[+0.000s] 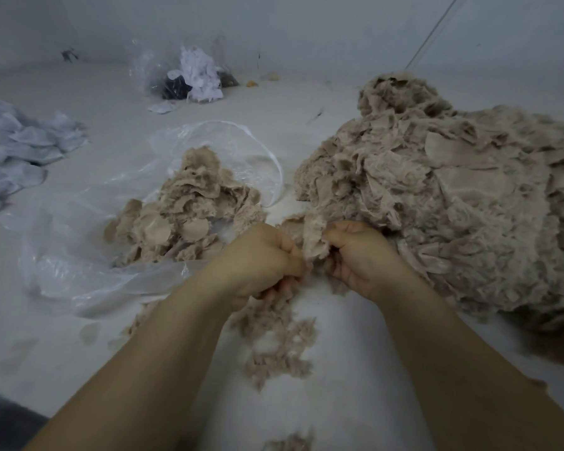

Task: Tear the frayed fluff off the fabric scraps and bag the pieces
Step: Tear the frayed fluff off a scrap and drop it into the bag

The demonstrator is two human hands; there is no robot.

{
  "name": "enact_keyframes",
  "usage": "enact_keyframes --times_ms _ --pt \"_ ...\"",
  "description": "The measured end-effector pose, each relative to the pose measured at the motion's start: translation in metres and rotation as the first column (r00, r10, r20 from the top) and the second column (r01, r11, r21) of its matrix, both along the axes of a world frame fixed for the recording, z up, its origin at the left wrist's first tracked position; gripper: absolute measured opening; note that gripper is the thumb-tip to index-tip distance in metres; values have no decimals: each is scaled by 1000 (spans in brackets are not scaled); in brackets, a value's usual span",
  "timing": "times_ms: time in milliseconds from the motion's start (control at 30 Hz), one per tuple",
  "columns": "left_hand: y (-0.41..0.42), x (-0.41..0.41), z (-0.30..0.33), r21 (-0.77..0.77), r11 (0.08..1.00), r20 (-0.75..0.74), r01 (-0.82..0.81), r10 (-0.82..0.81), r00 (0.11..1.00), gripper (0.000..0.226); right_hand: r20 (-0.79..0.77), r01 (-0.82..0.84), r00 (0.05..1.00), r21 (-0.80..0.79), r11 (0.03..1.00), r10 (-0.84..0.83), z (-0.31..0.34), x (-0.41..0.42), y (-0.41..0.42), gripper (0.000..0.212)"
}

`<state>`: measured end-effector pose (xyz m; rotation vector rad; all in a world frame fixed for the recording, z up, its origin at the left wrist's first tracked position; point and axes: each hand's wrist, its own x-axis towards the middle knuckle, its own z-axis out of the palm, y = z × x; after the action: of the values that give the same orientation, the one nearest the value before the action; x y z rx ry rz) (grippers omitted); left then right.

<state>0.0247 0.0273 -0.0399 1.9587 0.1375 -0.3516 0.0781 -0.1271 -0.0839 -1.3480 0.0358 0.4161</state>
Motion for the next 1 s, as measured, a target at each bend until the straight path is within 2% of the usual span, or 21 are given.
enact_keyframes --times_ms 67,167,267,333,367,433,467,500,533,600,667,733,767,833,967,1000 --pt "3 0 0 -47 999 -9 -10 9 1000 23 -4 -12 1000 14 1000 12 0 1 -1 29" --pt "1 4 -7 -44 998 24 -42 43 999 44 17 -60 998 -6 998 61 2 -1 -1 38" --pt "-6 7 -11 8 1000 35 -9 9 999 36 16 -57 998 -13 998 57 2 -2 -1 31" --pt "-7 11 -11 -109 991 50 -74 80 995 35 -15 -27 1000 12 1000 27 3 -1 0 33" --pt "-5 15 -11 -215 963 72 -163 182 981 34 -37 -16 999 32 999 17 3 0 0 35" --pt "4 26 -8 -448 814 87 -369 451 888 26 -66 -8 998 64 998 12 3 1 -1 31" --pt "11 32 -7 -522 737 74 -430 541 838 20 -74 -7 997 71 997 12 3 1 -1 30" --pt "17 38 -6 -550 704 65 -450 572 817 13 -77 -8 997 72 997 14 3 1 0 30" --pt "20 42 -7 -544 711 58 -446 562 825 9 -78 -10 997 70 998 15 3 1 0 30" --pt "19 47 -14 -453 792 54 -408 482 875 22 -84 -15 996 63 998 21 4 1 0 30" --pt "9 49 -23 -243 896 117 -373 408 905 32 -99 -18 995 68 998 24 7 1 0 30" --pt "-2 54 -32 -7 917 245 -399 388 888 46 -106 -9 994 82 997 17 7 0 -1 31" --pt "-6 58 -36 56 913 291 -403 371 882 51 -103 -5 995 91 996 14 7 0 -1 31" --pt "-11 61 -39 69 921 284 -383 350 892 47 -86 -10 996 104 995 19 7 -1 -2 27" --pt "-12 59 -40 39 933 188 -358 345 919 9 -81 -8 997 91 996 16 8 0 -1 23" --pt "-12 57 -39 35 934 167 -355 344 924 15 -89 -5 996 84 996 12 8 1 0 24"
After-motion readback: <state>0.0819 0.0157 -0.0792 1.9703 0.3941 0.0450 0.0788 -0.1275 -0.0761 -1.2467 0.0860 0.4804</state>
